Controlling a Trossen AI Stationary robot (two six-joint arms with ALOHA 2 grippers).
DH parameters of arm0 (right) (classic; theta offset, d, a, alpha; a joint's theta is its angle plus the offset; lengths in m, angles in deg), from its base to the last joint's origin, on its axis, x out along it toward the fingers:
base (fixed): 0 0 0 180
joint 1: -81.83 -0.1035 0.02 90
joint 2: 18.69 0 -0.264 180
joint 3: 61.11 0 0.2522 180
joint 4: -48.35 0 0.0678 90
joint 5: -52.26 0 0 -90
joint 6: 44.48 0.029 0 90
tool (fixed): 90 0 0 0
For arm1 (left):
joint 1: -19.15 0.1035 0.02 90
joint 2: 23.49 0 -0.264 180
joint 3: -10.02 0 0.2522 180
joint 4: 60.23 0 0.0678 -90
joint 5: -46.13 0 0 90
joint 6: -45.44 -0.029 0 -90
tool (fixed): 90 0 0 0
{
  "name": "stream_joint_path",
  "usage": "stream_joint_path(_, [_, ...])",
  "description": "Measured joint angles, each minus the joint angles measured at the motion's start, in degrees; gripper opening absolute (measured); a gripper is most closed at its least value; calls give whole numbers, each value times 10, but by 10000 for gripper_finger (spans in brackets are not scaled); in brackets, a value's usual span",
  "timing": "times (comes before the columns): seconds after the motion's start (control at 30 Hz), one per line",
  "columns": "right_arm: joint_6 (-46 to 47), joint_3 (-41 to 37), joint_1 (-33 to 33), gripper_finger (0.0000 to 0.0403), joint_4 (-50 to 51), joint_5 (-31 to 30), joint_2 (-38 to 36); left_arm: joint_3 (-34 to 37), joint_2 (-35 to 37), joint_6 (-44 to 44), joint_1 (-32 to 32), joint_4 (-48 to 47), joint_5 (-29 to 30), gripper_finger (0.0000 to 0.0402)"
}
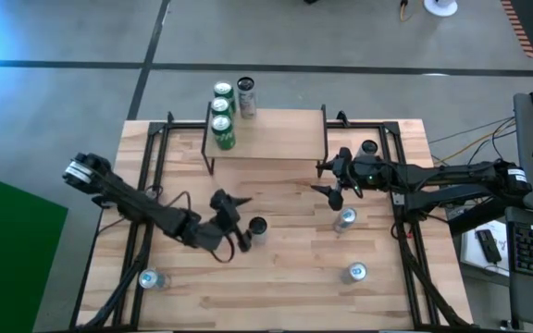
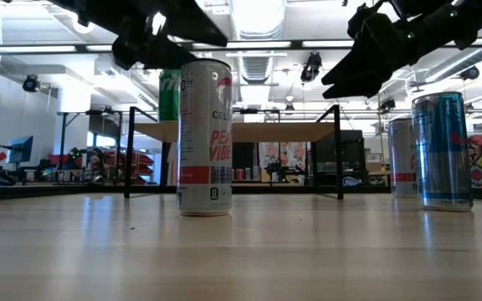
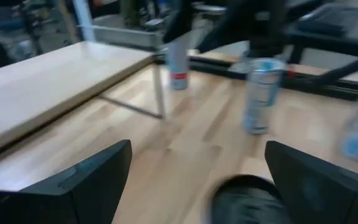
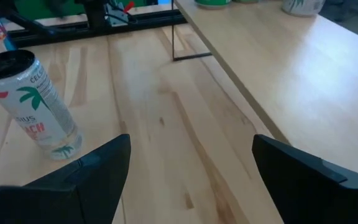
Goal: Place canned beverage on shelf
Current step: Put the bottom white soda can on the shelf aligned with other white soda cans
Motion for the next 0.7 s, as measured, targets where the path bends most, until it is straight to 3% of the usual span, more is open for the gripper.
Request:
stream_joint_path(0.13, [0, -2, 0, 325, 1, 0, 0, -11, -48, -30, -24, 62, 0, 355])
stream_joint_path(0.37, [4, -2, 0, 325, 1, 0, 0, -55, -101, -33, -45, 62, 35, 355])
stream_joint_path(0.57, [9, -5, 0, 325, 3, 0, 0, -54, -113, 21, -55, 35, 121, 355])
stream_joint_path(0.7, [10, -8, 0, 325, 9, 0, 0, -44, -112, 65, -61, 28, 125, 355])
